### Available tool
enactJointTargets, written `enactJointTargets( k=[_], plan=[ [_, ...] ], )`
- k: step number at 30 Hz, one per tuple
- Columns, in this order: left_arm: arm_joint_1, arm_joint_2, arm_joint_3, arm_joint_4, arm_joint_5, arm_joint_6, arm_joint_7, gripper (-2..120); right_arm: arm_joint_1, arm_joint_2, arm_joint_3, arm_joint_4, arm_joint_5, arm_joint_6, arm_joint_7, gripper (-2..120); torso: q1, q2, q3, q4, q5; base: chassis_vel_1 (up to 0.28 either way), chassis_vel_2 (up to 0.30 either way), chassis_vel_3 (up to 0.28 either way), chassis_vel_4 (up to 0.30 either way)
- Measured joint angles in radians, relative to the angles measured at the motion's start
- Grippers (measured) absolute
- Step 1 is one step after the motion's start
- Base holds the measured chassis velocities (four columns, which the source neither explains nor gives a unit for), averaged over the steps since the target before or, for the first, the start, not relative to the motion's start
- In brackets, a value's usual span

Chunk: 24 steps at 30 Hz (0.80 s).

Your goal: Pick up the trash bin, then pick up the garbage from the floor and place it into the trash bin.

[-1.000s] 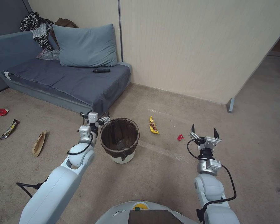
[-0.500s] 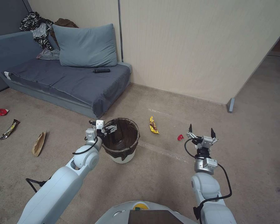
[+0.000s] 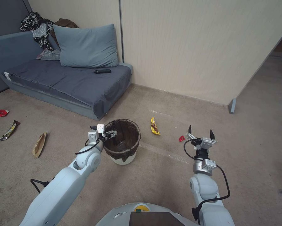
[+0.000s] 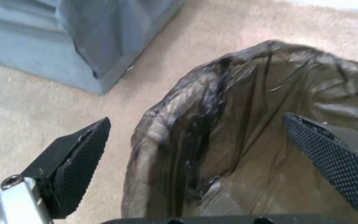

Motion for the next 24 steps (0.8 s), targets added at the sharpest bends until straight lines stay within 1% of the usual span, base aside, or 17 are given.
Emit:
enactJointTargets(
  k=[5, 11, 17, 20, 24],
  plan=[
    [-0.008, -0.005, 0.002, 0.012, -0.009, 0.025, -0.034, 100, 0.000, 0.004, -0.003, -0.001, -0.001, 0.000, 0.002, 100, 0.000, 0.000, 0.000, 0.0000, 0.0000, 0.000, 0.000, 0.000, 0.000],
    [-0.013, -0.004, 0.002, 0.020, -0.026, 0.048, -0.055, 100, 0.001, 0.004, -0.008, -0.001, -0.002, 0.000, 0.004, 100, 0.000, 0.000, 0.000, 0.0000, 0.0000, 0.000, 0.000, 0.000, 0.000],
    [-0.034, 0.002, 0.012, 0.029, -0.086, 0.101, -0.074, 100, 0.002, 0.011, -0.021, -0.006, -0.004, 0.000, 0.007, 100, 0.000, 0.000, 0.000, 0.0000, 0.0000, 0.000, 0.000, 0.000, 0.000],
    [-0.059, 0.001, 0.021, 0.050, -0.117, 0.128, -0.100, 100, 0.002, 0.014, -0.028, -0.010, -0.007, 0.000, 0.008, 100, 0.000, 0.000, 0.000, 0.0000, 0.0000, 0.000, 0.000, 0.000, 0.000],
    [-0.083, -0.002, 0.032, 0.073, -0.141, 0.147, -0.111, 100, 0.002, 0.013, -0.031, -0.016, -0.008, 0.002, 0.008, 100, 0.000, 0.000, 0.000, 0.0001, -0.0001, 0.000, 0.000, 0.000, 0.000]
  ],
)
